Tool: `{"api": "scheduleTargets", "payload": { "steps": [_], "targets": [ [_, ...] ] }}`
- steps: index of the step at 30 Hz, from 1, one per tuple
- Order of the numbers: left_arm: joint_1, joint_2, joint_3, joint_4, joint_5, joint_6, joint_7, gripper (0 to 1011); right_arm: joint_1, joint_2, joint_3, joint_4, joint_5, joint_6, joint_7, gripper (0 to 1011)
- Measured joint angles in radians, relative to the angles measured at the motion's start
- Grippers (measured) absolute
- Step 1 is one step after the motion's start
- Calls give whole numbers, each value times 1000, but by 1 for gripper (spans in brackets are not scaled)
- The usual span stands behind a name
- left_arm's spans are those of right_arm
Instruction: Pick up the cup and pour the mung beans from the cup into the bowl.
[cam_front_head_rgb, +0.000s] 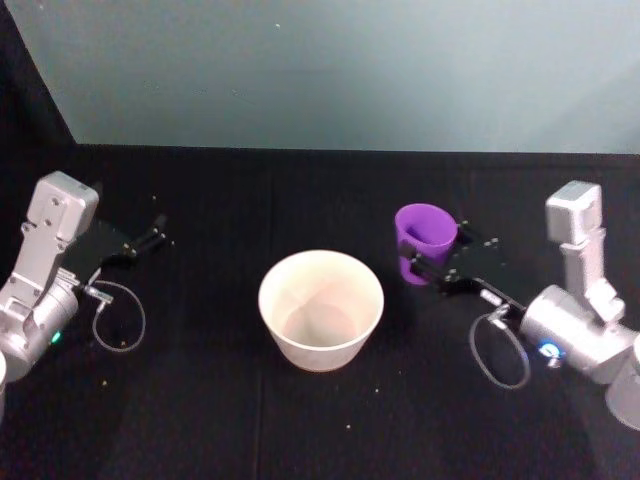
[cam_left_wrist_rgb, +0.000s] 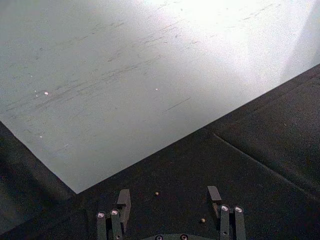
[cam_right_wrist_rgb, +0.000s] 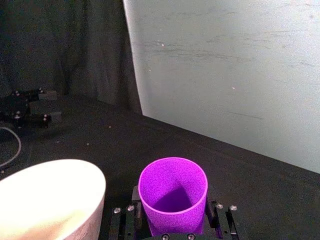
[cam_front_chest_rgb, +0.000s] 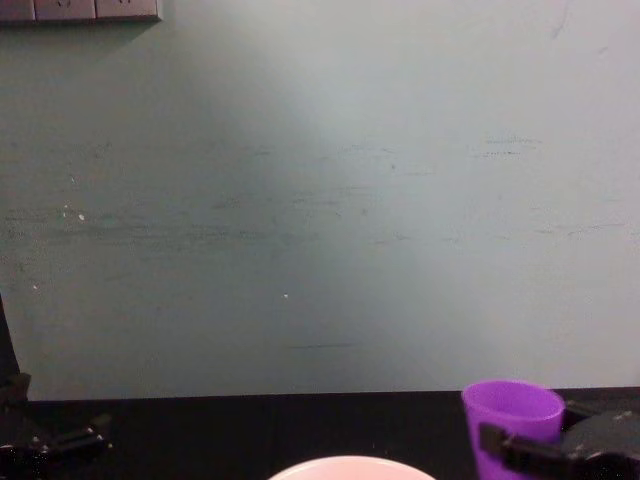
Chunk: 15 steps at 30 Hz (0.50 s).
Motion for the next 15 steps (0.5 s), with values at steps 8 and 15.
{"api": "scheduleTargets", "payload": {
  "steps": [8,15],
  "targets": [
    [0,0,0,0,0,0,0,1000,-103,94,87,-191,73,133,-13,729],
    [0,0,0,0,0,0,0,1000,-237,198,183,-374,145,174,-20,729]
  ]
}}
